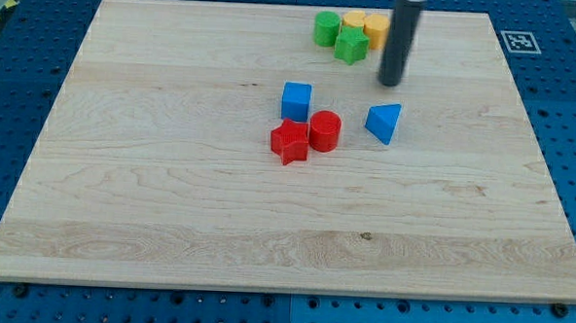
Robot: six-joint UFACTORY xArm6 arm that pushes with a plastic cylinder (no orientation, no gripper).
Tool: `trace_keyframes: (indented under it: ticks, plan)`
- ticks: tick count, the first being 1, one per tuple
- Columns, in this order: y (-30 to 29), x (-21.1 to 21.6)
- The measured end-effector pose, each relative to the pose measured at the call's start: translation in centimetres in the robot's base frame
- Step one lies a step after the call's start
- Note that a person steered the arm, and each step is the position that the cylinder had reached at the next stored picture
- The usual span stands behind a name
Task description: Push the blue cube along with red star down a bit
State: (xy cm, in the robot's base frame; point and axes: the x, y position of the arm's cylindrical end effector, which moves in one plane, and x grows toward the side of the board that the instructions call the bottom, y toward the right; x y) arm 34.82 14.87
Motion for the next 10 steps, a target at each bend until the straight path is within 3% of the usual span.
trace_keyframes:
  ticks: [2, 9, 10]
  plan:
    - [3.5, 8.1]
    - [-6.6, 6.7]
    - [-7.2, 3.8]
